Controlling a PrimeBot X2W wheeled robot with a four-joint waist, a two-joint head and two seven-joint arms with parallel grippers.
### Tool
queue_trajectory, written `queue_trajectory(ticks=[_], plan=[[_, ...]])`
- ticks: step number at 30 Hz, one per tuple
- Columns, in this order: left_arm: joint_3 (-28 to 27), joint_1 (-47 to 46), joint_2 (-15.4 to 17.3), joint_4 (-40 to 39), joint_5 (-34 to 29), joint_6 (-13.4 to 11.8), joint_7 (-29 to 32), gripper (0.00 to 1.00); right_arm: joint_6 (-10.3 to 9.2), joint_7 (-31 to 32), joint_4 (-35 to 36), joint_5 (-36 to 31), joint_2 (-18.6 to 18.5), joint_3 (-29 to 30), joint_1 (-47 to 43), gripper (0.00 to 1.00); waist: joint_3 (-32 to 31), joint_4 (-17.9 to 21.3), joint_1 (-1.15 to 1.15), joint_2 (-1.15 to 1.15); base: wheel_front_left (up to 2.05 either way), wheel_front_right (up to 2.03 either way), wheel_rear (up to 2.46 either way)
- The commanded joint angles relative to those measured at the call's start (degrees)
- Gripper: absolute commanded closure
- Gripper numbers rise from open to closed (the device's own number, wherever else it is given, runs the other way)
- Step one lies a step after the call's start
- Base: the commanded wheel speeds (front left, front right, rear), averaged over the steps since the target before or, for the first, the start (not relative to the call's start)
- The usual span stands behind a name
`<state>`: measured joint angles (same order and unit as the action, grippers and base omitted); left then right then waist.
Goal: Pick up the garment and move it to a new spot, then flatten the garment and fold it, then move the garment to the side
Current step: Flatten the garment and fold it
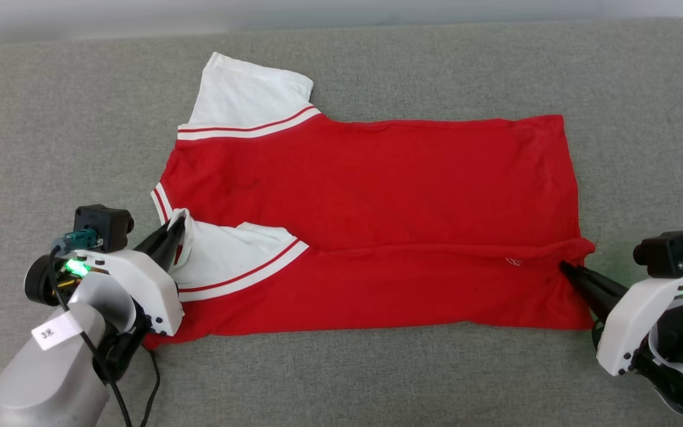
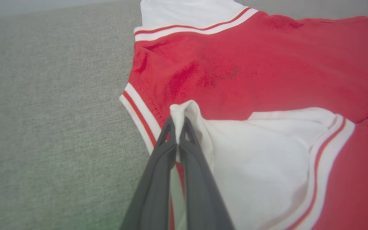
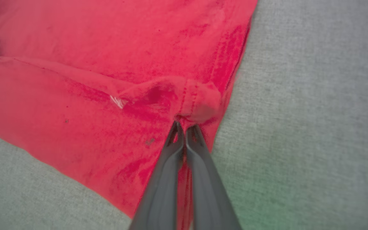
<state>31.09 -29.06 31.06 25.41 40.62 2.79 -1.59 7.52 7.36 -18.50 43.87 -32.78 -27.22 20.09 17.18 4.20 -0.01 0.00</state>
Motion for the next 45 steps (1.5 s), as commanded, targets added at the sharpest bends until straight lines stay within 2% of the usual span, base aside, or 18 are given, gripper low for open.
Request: queue_trajectory(ticks=[1,12,13,14,15,18,21,27,31,32,35,39,45], plan=[[0.1,-1.0,-0.6,2.0,0.2,0.5,-0.4,1.0,-0.07,-0.4,-0.8,0.0,0.4,-0.5,1.1,1.0,0.5,0.1,0.01,0.0,0.0,0.0,0.0],[3.6,-4.1,-4.8,15.1,0.0,3.8,-4.7,1.0,-0.08,-2.0,-5.0,1.5,1.5,-2.9,2.5,1.0,-0.2,-0.8,0.01,0.0,0.0,0.0,0.0],[3.7,-4.7,-4.8,15.7,0.0,3.9,-5.1,1.0,-0.07,-2.2,-4.9,1.8,1.5,-2.7,2.3,0.58,-0.7,-0.9,0.01,0.0,0.0,0.0,0.0],[3.9,-5.2,-4.8,16.1,-0.1,4.0,-5.5,0.09,-0.07,-2.7,-4.7,2.0,1.4,-2.4,2.0,0.0,-1.4,-1.2,0.01,0.0,0.0,0.0,0.0],[4.1,-5.7,-4.8,16.2,-0.2,4.1,-5.8,0.0,-0.07,-3.1,-4.4,2.2,1.3,-2.0,1.7,0.0,-2.2,-1.4,0.01,0.0,0.0,0.0,0.0],[5.3,-7.3,-2.9,15.0,0.1,4.5,-4.7,0.0,-0.07,-3.7,-2.2,2.6,0.2,-0.4,-0.6,0.0,-6.2,-2.4,0.01,0.0,0.0,0.0,0.0],[6.2,-7.9,-1.0,13.2,1.5,4.6,-0.6,0.0,-0.07,-3.5,-0.9,2.0,-0.4,0.9,-1.7,0.0,-8.1,-2.8,0.01,0.0,0.0,0.0,0.0],[8.5,-9.4,2.4,7.7,6.3,4.6,12.2,0.0,-0.07,-1.7,1.1,0.8,-0.2,3.2,-3.9,0.0,-10.1,-3.6,0.01,0.0,0.0,0.0,0.0],[11.3,-9.1,4.2,4.2,10.1,4.6,23.9,0.0,-0.07,0.0,2.2,-0.2,0.3,4.2,-5.1,0.0,-11.0,-3.9,0.01,0.0,0.0,0.0,0.0],[13.0,-8.8,5.0,2.0,12.4,4.6,31.3,0.0,-0.07,1.2,2.9,-0.7,0.7,5.0,-5.7,0.0,-11.2,-4.0,0.01,0.0,0.0,0.0,0.0],[14.9,-8.3,5.9,0.9,13.1,4.6,36.7,0.0,-0.07,2.2,3.6,-1.3,1.2,5.6,-6.1,0.0,-11.2,-3.8,0.01,0.0,0.0,0.0,0.0],[16.7,-7.4,5.7,1.4,13.6,4.5,40.8,0.0,-0.07,3.1,4.4,-1.8,1.7,6.2,-6.1,0.0,-10.6,-3.2,0.01,0.0,0.0,0.0,0.0],[18.2,-6.3,4.2,6.0,13.6,3.8,42.0,0.0,-0.06,4.2,5.6,-2.6,2.3,6.6,-4.9,0.0,-8.5,-1.4,0.01,0.0,0.0,0.0,0.0]])
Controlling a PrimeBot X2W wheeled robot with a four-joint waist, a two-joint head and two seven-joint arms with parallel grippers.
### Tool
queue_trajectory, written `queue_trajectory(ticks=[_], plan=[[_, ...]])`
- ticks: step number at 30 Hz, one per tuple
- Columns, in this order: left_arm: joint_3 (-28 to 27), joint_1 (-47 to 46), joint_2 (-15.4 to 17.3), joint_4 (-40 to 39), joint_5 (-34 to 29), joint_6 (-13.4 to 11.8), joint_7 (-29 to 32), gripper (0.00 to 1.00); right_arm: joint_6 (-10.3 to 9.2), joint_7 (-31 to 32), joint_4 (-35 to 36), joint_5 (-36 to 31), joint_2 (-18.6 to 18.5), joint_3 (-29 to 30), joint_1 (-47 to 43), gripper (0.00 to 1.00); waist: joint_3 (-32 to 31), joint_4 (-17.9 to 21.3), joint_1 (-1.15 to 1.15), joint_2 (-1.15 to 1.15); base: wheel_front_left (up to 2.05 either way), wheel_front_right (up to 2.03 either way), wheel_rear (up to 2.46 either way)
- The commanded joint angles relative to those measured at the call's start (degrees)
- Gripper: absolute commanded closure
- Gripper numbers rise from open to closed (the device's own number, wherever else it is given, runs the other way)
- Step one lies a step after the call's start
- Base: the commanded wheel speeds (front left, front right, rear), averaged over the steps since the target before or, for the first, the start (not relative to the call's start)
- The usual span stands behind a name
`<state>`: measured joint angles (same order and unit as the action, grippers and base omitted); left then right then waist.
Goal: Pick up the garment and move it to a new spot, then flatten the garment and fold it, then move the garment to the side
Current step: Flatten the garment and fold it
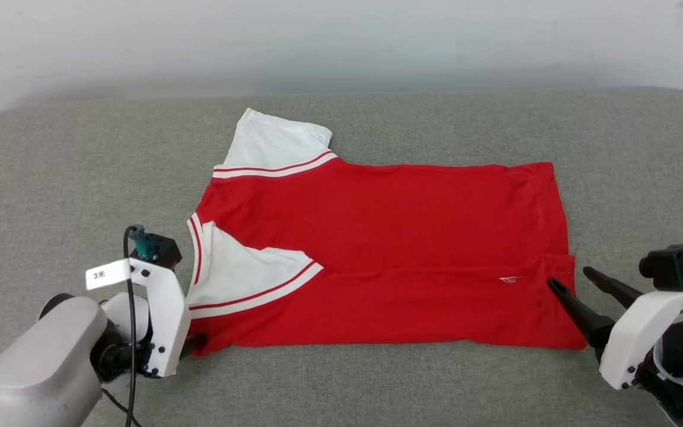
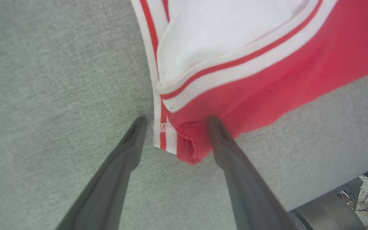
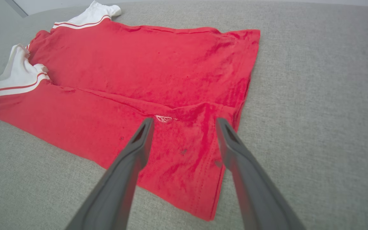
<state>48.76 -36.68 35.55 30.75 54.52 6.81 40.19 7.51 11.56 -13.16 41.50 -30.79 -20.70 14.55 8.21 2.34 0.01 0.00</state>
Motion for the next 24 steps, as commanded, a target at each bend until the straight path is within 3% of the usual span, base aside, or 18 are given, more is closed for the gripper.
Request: queue_trajectory(ticks=[1,5,6,7,8,15,19,24], plan=[[0.7,1.7,-0.7,1.5,-0.4,-0.2,-0.1,0.0,-0.05,0.1,0.4,-0.2,0.4,0.1,0.7,0.0,0.6,0.6,-0.01,0.0,0.0,0.0,0.0],[2.6,3.4,-1.8,3.5,-0.3,0.1,0.6,0.0,-0.05,0.5,0.6,-0.2,0.3,0.2,0.8,0.0,0.8,1.2,-0.01,0.0,0.0,0.0,0.0],[3.3,3.8,-2.0,3.7,-0.3,0.2,0.7,0.21,-0.06,0.6,0.8,-0.3,0.0,0.3,1.0,0.0,0.7,1.3,-0.01,0.0,0.0,0.0,0.0],[3.6,3.9,-2.0,3.9,-0.3,0.3,0.3,0.7,-0.05,0.8,1.1,-0.4,-0.3,0.5,1.3,0.0,0.6,1.3,-0.01,0.0,0.0,0.0,0.0],[3.7,3.9,-2.1,4.0,-0.4,0.4,-0.4,1.0,-0.05,1.0,1.3,-0.6,-0.7,0.7,1.7,0.0,0.4,1.4,-0.01,0.0,0.0,0.0,0.0],[3.6,2.1,-0.8,2.7,-1.2,0.5,-5.7,1.0,-0.05,6.9,4.3,-2.2,-4.7,0.3,4.2,0.0,-1.3,0.6,-0.01,0.0,0.0,0.0,0.0],[3.1,1.3,0.1,0.1,-1.5,0.6,-8.9,1.0,-0.06,16.4,4.8,-2.8,-7.3,-1.4,5.0,0.0,-1.8,-0.3,-0.01,0.0,0.0,0.0,0.0],[3.8,0.4,0.6,-2.7,-2.0,0.6,-10.2,1.0,-0.06,28.6,3.0,-0.5,-8.0,-2.9,5.9,0.0,-1.5,-1.5,-0.01,0.0,0.0,0.0,0.0]])
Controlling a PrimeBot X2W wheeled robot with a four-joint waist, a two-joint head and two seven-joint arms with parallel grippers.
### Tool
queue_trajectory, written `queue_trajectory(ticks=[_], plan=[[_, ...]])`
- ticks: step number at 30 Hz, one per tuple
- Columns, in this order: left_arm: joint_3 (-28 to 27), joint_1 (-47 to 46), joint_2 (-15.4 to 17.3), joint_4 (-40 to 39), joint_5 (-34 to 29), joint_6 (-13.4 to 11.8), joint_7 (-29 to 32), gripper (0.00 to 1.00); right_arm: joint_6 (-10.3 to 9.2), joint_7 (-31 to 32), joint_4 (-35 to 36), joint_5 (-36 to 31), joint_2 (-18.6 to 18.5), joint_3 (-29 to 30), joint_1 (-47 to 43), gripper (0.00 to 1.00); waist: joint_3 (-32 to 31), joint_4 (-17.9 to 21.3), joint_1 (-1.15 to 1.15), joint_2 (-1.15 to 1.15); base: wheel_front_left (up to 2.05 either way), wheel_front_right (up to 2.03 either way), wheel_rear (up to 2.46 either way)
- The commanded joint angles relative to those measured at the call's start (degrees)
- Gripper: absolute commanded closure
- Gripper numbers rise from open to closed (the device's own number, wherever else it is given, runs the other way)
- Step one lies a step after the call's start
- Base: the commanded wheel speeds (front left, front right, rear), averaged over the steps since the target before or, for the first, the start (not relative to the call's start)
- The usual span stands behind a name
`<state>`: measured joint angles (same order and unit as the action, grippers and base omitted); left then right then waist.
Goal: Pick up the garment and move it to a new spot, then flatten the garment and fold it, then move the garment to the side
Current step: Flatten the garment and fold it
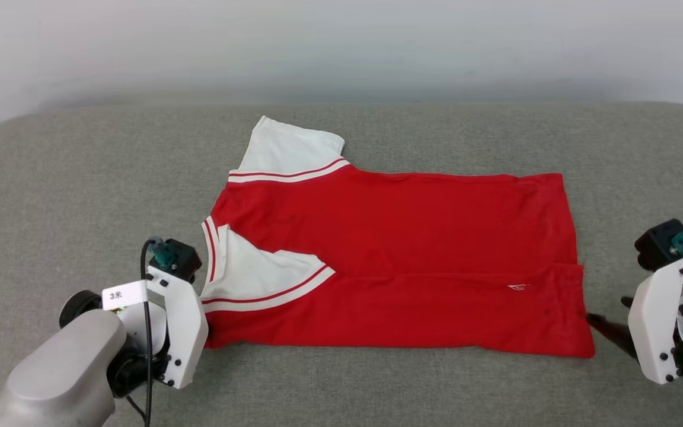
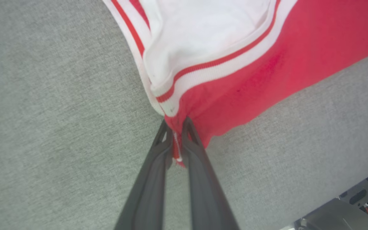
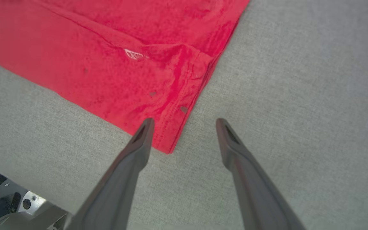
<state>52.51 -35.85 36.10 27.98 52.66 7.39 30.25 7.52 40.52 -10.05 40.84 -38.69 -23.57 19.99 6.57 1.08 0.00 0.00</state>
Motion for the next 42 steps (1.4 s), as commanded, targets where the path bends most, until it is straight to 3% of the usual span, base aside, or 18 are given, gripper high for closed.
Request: queue_trajectory(ticks=[1,6,12,18,19,20,31,42], plan=[[0.1,-0.7,0.0,-0.4,-0.3,0.0,-0.3,1.0,-0.07,1.3,-0.6,0.4,0.0,-0.3,0.7,0.0,0.3,-0.5,0.0,0.0,0.0,0.0,0.0],[0.6,-1.6,-0.2,-2.0,-0.8,0.0,-0.9,1.0,-0.06,5.5,-4.6,0.4,1.9,-1.5,1.8,0.0,1.3,-1.6,0.0,0.0,0.0,0.0,0.0],[1.3,-3.4,-0.6,-3.0,-1.6,0.0,-1.8,1.0,-0.06,3.7,-15.0,-2.8,6.4,-5.8,2.6,0.0,3.1,-2.9,0.0,0.0,0.0,0.0,0.0],[1.4,-2.7,-0.6,-3.1,-1.4,0.0,-2.6,1.0,0.06,0.9,-18.8,-0.3,9.1,-10.9,0.4,0.0,3.3,-2.7,0.0,0.0,0.0,0.0,0.0],[1.4,-2.3,-0.5,-3.0,-1.2,0.0,-2.8,1.0,0.12,0.0,-18.9,0.2,9.0,-11.4,0.5,0.62,3.1,-2.5,0.0,0.0,0.0,0.0,0.0],[1.4,-2.0,-0.4,-2.9,-1.2,-0.1,-2.7,1.0,0.14,-0.8,-19.0,0.8,8.8,-11.7,0.8,1.0,2.9,-2.4,0.0,0.0,0.0,0.0,0.0],[0.6,1.5,1.4,-4.3,1.2,-0.2,-3.9,1.0,-0.06,-10.1,-14.6,5.6,2.5,-12.1,1.8,1.0,-2.7,-1.5,0.0,0.0,0.0,0.0,0.0],[0.1,6.6,7.2,-13.3,3.4,-2.7,-2.5,1.0,-0.06,-10.9,-5.6,8.2,-3.7,-10.4,-2.6,1.0,-5.2,-1.5,0.0,0.0,0.0,0.0,0.0]])
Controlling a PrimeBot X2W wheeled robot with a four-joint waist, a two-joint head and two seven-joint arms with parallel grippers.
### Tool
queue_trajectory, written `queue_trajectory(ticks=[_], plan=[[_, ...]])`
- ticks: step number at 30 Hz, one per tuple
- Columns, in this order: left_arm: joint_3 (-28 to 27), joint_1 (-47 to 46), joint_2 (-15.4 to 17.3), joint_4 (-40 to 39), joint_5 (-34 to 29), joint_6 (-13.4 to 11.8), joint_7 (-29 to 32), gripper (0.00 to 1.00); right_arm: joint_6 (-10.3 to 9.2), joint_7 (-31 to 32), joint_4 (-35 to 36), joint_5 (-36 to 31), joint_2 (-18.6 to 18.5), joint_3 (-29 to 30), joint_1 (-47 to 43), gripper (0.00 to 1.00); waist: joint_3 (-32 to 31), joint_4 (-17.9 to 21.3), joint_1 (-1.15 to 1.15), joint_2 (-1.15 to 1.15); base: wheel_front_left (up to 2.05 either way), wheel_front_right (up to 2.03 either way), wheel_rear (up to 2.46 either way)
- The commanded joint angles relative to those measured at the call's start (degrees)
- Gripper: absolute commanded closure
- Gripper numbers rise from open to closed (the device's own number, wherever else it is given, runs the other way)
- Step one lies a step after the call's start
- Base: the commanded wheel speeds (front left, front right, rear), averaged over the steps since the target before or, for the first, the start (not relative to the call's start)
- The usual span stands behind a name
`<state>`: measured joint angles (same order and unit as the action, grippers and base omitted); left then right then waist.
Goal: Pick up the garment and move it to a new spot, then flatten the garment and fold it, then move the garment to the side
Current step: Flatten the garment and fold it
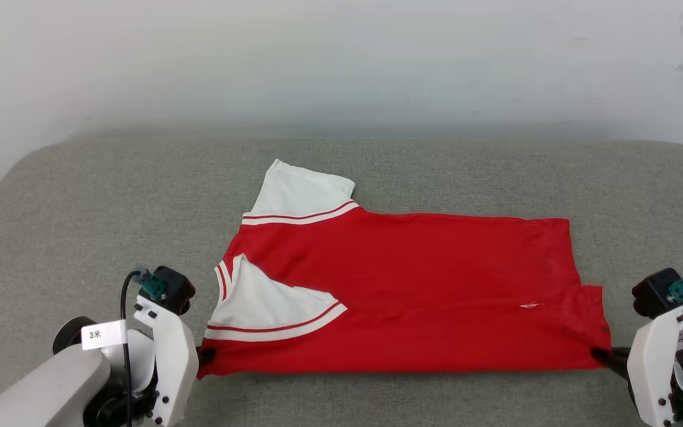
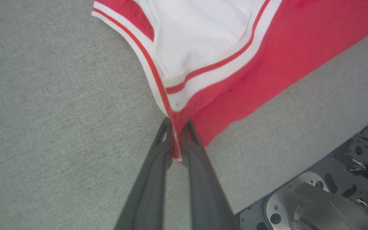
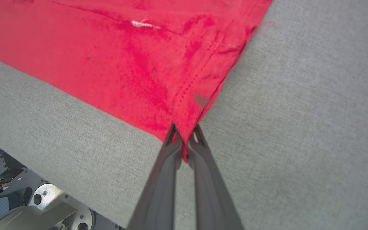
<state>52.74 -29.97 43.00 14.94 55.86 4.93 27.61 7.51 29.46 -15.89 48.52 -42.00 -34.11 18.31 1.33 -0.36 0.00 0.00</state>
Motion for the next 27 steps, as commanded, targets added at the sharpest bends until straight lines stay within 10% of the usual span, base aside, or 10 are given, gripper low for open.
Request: queue_trajectory(ticks=[1,24,25,26,27], plan=[[-0.1,1.3,0.7,-1.2,0.3,-0.6,0.3,1.0,-0.05,0.4,0.9,0.6,-0.8,0.5,-1.6,1.0,0.0,-0.1,0.0,0.0,0.0,0.0,0.0],[0.8,8.6,0.2,1.5,2.6,-3.3,-2.8,1.0,-0.06,4.1,1.0,-1.5,2.3,6.1,-11.7,1.0,2.3,-0.2,0.0,0.0,0.0,0.0,0.0],[0.7,8.6,-0.1,2.1,2.5,-3.4,-3.2,0.83,-0.06,3.9,0.8,-1.7,2.7,6.2,-11.7,1.0,2.2,-0.2,0.0,0.0,0.0,0.0,0.0],[0.8,8.6,-0.3,2.7,2.3,-3.3,-3.7,0.0,-0.06,3.4,0.5,-1.6,3.1,6.3,-11.9,0.76,2.0,-0.2,0.0,0.0,0.0,0.0,0.0],[0.8,8.7,-0.6,3.1,2.1,-3.3,-4.1,0.0,-0.06,2.8,0.4,-1.7,3.4,6.6,-12.1,0.09,1.8,-0.2,0.0,0.0,0.0,0.0,0.0]])
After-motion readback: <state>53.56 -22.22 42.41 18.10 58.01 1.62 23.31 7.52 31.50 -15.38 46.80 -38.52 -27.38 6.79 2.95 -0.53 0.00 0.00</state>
